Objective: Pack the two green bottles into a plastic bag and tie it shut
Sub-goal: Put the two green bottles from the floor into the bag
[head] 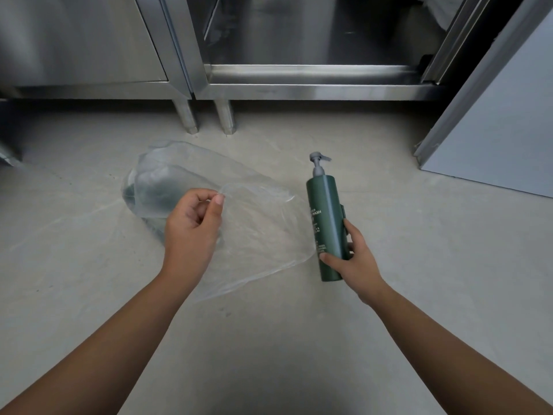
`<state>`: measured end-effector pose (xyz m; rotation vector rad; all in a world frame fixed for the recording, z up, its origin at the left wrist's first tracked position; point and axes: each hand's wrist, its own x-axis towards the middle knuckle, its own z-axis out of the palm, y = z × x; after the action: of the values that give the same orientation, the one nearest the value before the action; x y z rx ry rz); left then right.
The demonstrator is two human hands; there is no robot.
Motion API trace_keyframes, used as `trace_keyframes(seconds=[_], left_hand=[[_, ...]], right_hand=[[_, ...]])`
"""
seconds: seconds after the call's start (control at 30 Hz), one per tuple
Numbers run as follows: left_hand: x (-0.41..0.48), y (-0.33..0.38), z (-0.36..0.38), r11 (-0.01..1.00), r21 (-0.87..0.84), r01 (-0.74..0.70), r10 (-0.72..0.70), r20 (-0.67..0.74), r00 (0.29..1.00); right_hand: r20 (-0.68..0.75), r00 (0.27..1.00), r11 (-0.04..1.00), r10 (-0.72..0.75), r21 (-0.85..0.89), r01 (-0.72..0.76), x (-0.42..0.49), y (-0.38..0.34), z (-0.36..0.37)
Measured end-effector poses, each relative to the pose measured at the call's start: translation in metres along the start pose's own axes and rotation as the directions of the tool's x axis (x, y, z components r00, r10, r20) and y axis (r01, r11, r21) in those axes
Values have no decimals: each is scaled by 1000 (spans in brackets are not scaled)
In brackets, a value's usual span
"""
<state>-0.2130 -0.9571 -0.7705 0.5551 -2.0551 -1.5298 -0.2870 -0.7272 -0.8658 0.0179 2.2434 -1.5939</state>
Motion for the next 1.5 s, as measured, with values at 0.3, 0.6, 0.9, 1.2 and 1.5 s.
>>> trace_keyframes(seconds=[0.3,0.6,0.9,1.2,1.5], left_hand=[[5,4,0,999,-46,7,-9,-39,999],[11,1,-11,996,-83,27,-36,-103,994],[14,-2,-17,998,-54,22,-29,-121,992],[18,-1,-23,999,-30,33,-37,-155,987],[17,6,-29,999,-41,29,-36,-175,984]], right_hand=[[232,960,987,-158,-4,163,-8,-48,-5],[495,852,981,-171,5,194,-20,-61,5],[633,771,996,-74,6,91,-21,-52,-15],[771,637,998,-22,59,-37,-15,-51,-38],[827,556,997,78,-59,-51,-14,-50,-43]])
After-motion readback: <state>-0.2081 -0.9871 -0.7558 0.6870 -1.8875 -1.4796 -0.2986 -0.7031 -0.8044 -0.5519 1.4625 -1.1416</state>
